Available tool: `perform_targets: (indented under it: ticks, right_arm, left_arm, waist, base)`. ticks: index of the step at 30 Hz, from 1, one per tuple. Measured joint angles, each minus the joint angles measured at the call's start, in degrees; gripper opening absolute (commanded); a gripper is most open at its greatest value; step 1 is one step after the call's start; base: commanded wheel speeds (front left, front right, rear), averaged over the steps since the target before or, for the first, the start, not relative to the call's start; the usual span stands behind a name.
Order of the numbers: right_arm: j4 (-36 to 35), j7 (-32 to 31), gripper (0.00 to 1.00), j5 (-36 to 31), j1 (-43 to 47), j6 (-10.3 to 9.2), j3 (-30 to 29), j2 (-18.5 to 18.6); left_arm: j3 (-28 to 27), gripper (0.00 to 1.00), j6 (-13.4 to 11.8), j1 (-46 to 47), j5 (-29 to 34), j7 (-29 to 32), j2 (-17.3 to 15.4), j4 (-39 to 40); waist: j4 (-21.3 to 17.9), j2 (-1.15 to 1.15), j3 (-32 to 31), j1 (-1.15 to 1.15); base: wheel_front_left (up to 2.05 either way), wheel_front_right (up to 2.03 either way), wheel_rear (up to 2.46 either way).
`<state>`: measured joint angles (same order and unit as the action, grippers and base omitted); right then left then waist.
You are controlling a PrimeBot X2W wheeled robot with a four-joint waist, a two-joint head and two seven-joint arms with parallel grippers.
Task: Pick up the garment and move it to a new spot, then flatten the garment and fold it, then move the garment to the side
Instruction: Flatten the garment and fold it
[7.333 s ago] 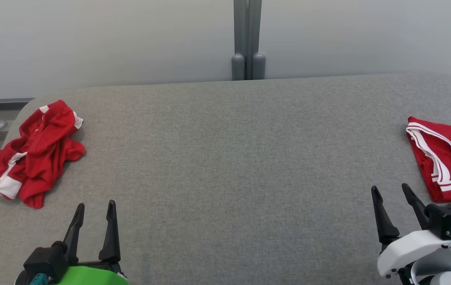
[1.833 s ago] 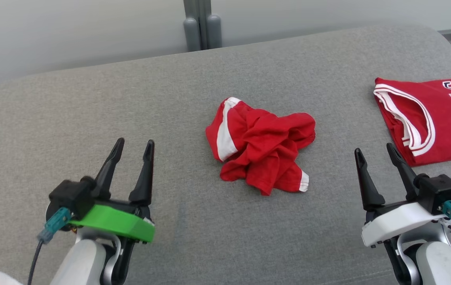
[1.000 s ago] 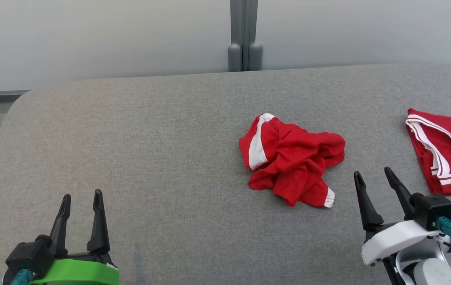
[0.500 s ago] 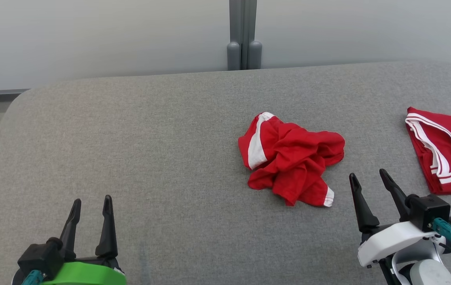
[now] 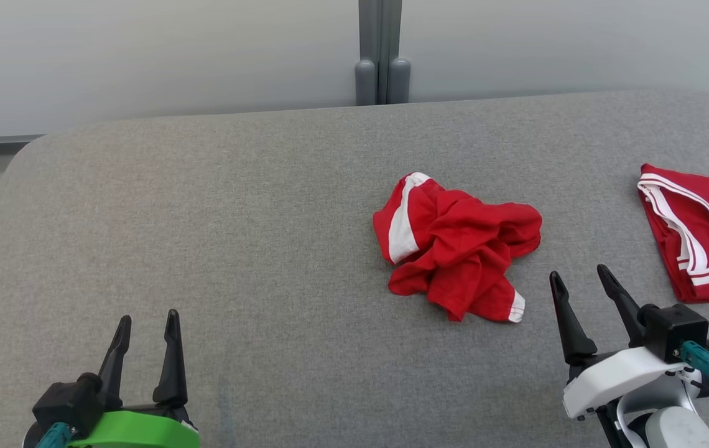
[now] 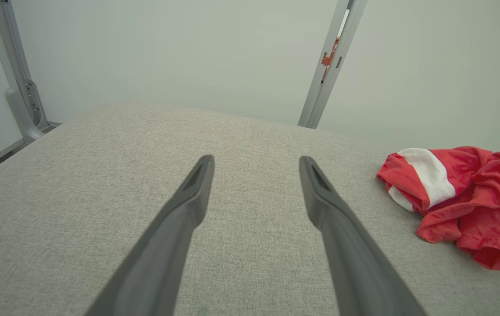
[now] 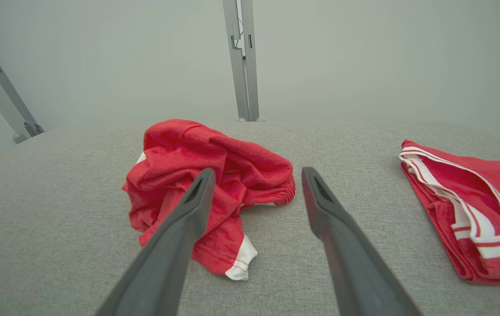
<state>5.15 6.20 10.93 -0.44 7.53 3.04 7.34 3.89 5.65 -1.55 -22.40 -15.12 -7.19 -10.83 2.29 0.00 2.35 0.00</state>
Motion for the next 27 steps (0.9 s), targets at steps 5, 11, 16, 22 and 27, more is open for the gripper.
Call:
perform_targets:
  ticks: [5, 11, 16, 22, 27]
  right_arm:
    - [0.0, 0.01, 1.0, 0.01, -0.07, 0.0, 0.12, -0.04]
    - [-0.07, 0.01, 1.0, 0.01, -1.13, 0.0, 1.01, -0.03]
    - [0.0, 0.46, 1.0, 0.09, -2.34, 0.0, 1.92, -0.27]
    - [0.45, 1.52, 1.0, 0.18, -4.45, 0.0, 3.12, -0.9]
    - [0.42, 2.42, 1.0, 0.26, -5.27, 0.0, 3.96, -1.41]
  left_arm:
    - [-0.03, 1.0, 0.21, 0.29, 0.0, 0.0, 0.0, -0.13]
    - [0.21, 1.0, 0.41, 2.13, -0.77, 0.59, 0.01, -1.29]
    - [1.52, 1.0, 0.94, 7.58, -2.88, 6.27, -1.31, -3.3]
    - [5.72, 1.0, 1.49, 22.89, -9.79, 22.46, -2.42, -11.52]
    - [6.95, 1.0, 1.65, 32.14, -14.01, 32.33, -2.29, -16.86]
  waist:
    - [-0.29, 0.0, 0.4, 0.0]
    - [-1.33, 0.0, 1.12, 0.0]
    - [-3.36, 0.0, 2.05, 0.0]
    - [-8.6, 0.0, 4.25, 0.0]
    - [-13.14, 0.0, 6.09, 0.0]
  base:
    - [0.0, 0.0, 0.0]
    - [0.0, 0.0, 0.0]
    - [0.0, 0.0, 0.0]
    - [0.0, 0.0, 0.0]
    - [0.0, 0.0, 0.0]
